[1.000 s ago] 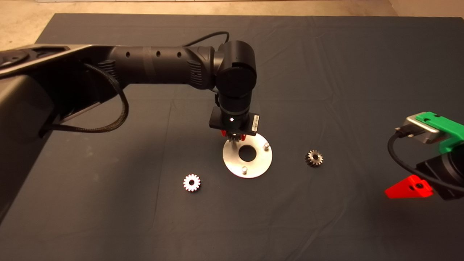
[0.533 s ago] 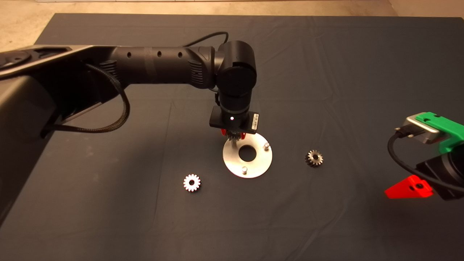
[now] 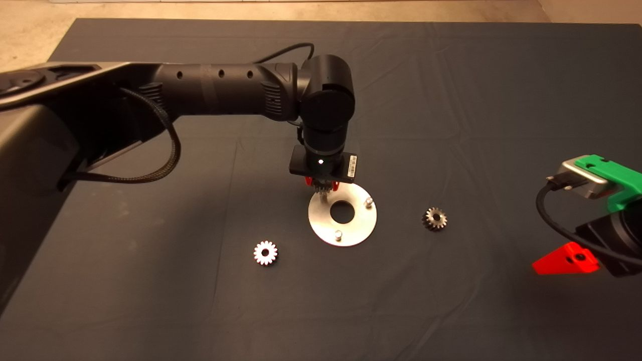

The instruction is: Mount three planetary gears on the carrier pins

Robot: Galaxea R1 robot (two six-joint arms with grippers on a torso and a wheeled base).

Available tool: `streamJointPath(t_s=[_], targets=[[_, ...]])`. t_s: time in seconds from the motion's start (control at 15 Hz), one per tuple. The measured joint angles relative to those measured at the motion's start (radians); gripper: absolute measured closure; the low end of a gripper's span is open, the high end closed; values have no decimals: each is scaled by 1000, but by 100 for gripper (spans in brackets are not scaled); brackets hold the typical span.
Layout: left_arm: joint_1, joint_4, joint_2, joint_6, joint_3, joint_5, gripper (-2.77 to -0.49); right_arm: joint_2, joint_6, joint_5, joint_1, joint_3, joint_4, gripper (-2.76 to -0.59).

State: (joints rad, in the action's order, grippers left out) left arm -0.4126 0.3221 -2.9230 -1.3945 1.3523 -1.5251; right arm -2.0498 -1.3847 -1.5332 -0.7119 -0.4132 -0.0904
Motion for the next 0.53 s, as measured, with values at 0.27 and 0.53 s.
streamJointPath(t_s=[0.27, 0.53], targets=[[11, 0, -2, 0, 7, 0, -95, 0, 0, 0, 0, 0, 0, -275], [24, 0, -5, 17, 18, 0, -95, 0, 0, 0, 0, 0, 0, -275]])
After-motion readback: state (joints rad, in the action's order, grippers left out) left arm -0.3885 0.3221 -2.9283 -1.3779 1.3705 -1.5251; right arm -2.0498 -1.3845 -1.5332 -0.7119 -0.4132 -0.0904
